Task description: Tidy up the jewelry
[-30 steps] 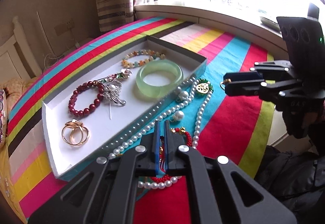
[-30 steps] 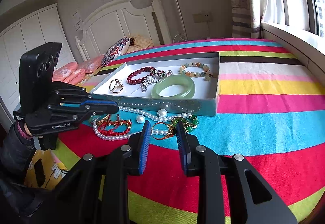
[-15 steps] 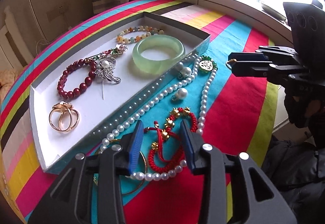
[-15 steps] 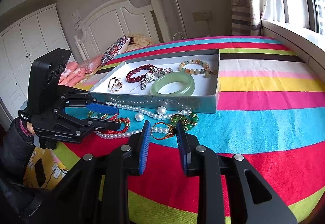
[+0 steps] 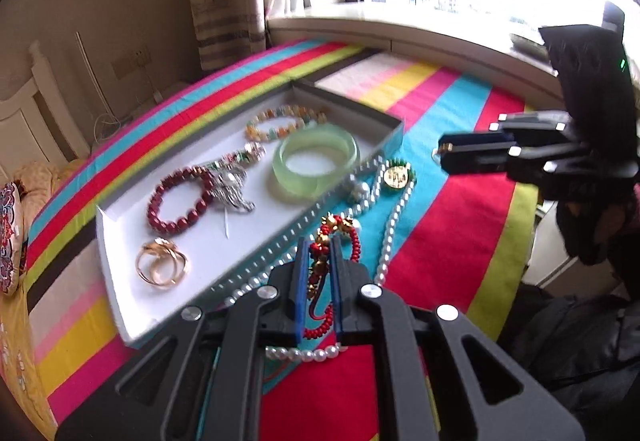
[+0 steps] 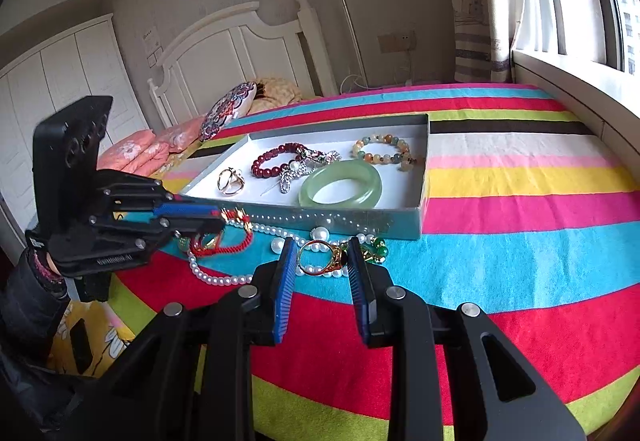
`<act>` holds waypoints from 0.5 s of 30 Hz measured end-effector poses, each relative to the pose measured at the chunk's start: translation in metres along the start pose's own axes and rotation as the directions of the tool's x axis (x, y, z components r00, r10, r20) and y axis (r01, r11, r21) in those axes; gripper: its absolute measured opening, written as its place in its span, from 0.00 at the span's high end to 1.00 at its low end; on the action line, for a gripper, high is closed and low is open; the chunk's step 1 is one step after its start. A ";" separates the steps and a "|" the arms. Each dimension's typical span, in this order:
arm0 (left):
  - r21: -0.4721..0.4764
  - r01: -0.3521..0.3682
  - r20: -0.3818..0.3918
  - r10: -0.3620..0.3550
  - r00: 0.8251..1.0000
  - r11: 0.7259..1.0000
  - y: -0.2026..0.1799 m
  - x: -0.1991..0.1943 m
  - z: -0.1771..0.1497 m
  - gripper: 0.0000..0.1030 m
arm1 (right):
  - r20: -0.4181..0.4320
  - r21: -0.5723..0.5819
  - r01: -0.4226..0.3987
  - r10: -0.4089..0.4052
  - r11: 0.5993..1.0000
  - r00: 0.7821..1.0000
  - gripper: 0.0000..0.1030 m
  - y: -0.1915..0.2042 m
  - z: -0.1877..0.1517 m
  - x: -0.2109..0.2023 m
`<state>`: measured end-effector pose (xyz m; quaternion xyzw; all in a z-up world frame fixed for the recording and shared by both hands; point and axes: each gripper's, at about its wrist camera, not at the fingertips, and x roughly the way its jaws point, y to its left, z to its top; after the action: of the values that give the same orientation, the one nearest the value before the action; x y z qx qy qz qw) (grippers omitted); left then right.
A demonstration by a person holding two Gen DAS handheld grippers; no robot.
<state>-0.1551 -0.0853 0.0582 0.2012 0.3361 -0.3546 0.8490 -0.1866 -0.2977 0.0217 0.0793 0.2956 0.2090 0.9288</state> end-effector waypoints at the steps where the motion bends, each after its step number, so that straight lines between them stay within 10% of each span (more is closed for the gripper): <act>1: -0.001 -0.002 0.012 0.002 1.000 1.000 0.001 -0.005 0.003 0.91 | 0.004 -0.001 0.000 0.000 1.000 1.000 0.75 0.001 0.001 -0.001; 15: -0.016 -0.085 0.106 0.086 0.991 0.996 0.019 -0.037 0.034 0.91 | 0.036 -0.097 0.021 -0.018 0.995 0.999 0.75 0.019 0.042 0.007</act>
<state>-0.1456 -0.0747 0.1106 0.1911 0.2834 -0.3263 0.8813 -0.1639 -0.2788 0.0572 0.0344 0.2696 0.2126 0.9386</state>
